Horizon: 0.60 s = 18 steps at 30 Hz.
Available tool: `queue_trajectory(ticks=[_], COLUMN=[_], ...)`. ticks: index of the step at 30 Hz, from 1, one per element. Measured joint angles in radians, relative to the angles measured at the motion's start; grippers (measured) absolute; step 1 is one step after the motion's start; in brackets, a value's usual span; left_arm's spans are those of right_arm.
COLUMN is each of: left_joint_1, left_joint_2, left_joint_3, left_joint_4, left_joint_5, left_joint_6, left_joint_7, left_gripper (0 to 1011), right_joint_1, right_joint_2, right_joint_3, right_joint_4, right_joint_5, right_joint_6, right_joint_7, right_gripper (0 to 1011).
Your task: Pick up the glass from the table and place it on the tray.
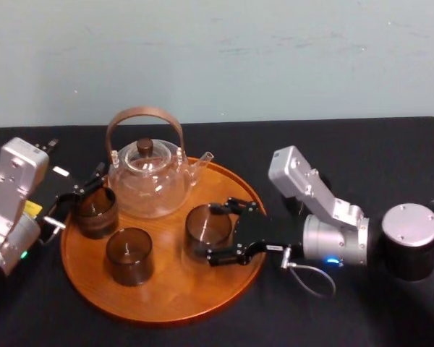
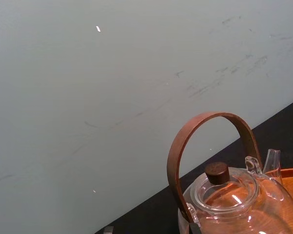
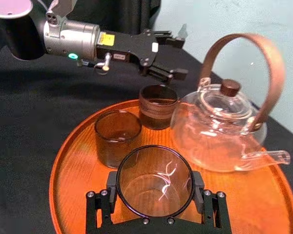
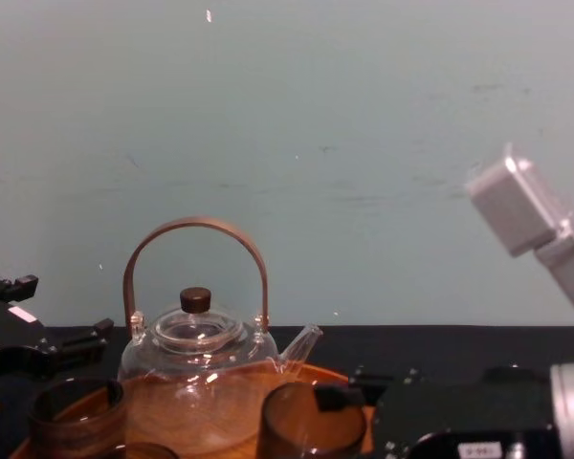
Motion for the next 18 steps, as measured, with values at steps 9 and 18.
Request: queue_trajectory(ticks=[9, 18], left_joint_1=[0.0, 0.0], left_joint_2=[0.0, 0.0], left_joint_3=[0.0, 0.0], left_joint_4=[0.0, 0.0], left_joint_5=[0.0, 0.0], left_joint_6=[0.0, 0.0], left_joint_7=[0.0, 0.0], left_gripper=[1001, 1001], right_joint_1=[0.011, 0.012], right_joint_2=[-0.024, -0.035], right_joint_3=[-0.027, -0.036], right_joint_4=[0.051, 0.087], right_joint_5=[0.008, 0.022], right_joint_6=[-0.008, -0.011], right_joint_7=[0.012, 0.018], right_gripper=[906, 906])
